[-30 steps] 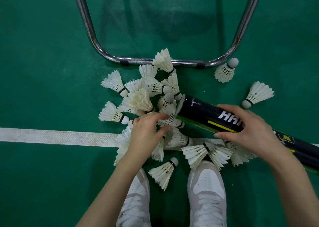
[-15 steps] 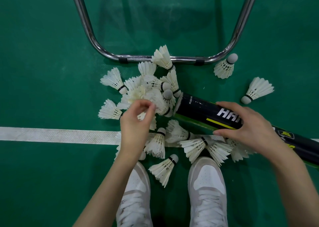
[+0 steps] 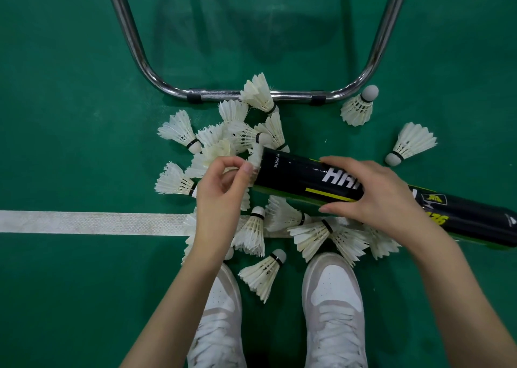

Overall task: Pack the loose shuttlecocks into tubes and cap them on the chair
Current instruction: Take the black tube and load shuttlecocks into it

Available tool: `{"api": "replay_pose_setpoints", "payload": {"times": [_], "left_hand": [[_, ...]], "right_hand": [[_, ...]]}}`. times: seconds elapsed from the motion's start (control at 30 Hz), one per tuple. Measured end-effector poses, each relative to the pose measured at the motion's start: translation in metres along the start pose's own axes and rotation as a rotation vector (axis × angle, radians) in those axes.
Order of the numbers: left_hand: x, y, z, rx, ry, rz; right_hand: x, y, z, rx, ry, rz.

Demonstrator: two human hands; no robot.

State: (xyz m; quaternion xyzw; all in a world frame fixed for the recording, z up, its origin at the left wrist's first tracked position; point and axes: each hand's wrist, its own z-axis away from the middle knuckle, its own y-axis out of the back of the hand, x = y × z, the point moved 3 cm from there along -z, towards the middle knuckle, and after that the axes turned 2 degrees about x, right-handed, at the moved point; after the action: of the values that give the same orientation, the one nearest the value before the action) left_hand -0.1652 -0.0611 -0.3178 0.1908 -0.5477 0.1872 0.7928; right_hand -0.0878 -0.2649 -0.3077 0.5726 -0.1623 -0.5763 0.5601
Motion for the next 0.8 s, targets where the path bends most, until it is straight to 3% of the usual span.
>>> {"api": "replay_pose_setpoints", "payload": {"times": [0.33, 0.8], "left_hand": [[0.0, -0.007, 0.004, -0.117, 0.042, 0.065], [-0.005, -0.013, 0.001, -0.281, 0.024, -0.075]], "right_hand": [[0.002, -0.004, -0.003, 0.032, 0.033, -0.007], [-0.006, -0.011, -0.015, 0.107, 0.128, -0.01]]}}
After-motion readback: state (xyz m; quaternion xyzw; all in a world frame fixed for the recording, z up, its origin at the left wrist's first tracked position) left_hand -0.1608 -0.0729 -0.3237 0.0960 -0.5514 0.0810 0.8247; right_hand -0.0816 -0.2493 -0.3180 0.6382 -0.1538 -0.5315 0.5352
